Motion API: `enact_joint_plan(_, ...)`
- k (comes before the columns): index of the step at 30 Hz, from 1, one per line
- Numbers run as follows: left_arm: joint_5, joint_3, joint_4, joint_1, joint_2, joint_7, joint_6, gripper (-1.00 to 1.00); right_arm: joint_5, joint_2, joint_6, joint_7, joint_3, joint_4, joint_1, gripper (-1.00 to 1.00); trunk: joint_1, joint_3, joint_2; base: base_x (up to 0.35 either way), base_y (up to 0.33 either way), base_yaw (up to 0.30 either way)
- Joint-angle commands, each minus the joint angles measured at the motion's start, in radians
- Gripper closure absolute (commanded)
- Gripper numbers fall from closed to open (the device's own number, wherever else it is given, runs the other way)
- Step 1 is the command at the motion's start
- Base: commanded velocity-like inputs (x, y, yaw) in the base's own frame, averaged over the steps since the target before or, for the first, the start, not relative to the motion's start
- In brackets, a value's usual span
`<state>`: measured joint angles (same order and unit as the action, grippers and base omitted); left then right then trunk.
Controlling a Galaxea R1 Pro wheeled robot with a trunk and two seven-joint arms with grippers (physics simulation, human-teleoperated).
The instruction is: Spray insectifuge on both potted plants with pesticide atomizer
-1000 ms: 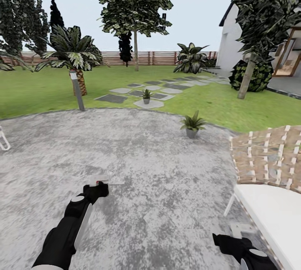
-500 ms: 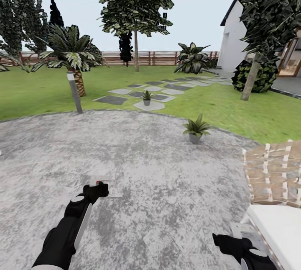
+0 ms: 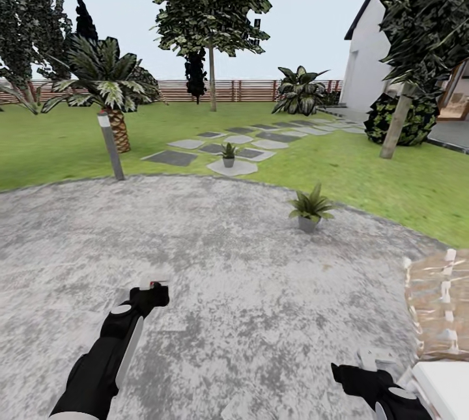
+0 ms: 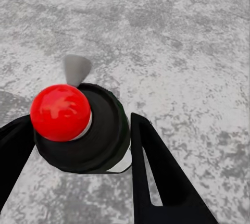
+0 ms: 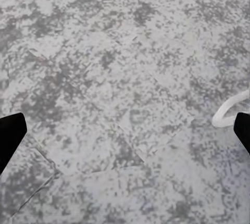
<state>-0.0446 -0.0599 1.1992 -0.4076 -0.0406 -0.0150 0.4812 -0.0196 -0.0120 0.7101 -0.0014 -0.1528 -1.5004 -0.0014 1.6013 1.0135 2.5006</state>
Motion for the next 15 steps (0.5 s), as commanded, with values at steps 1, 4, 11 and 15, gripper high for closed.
enact_joint_plan(1, -0.005, -0.002, 0.001, 0.0, -0.001, -0.002, 0.005, 1.0, -0.002, 0.0, 0.005, 0.0, 0.0, -0.001, 0.0, -1.0, 0.0, 0.001, 0.0, 0.338, 0.0, 0.0)
enact_joint_plan(4, -0.005, -0.002, 0.002, 0.0, -0.001, -0.002, 0.005, 1.0, -0.001, 0.0, 0.005, 0.0, 0.0, -0.001, 0.0, -1.0, 0.0, 0.001, 0.0, 0.338, 0.0, 0.0)
enact_joint_plan(11, -0.005, -0.002, 0.002, 0.0, -0.001, -0.002, 0.005, 1.0, 0.0, 0.0, 0.005, 0.0, 0.0, -0.001, 0.0, -1.0, 0.0, 0.001, 0.0, 0.338, 0.0, 0.0)
enact_joint_plan(15, -0.005, -0.002, 0.002, 0.0, -0.001, -0.002, 0.005, 1.0, 0.0, 0.0, 0.005, 0.0, 0.001, -0.001, 0.0, -1.0, 0.0, 0.001, 0.0, 0.338, 0.0, 0.0)
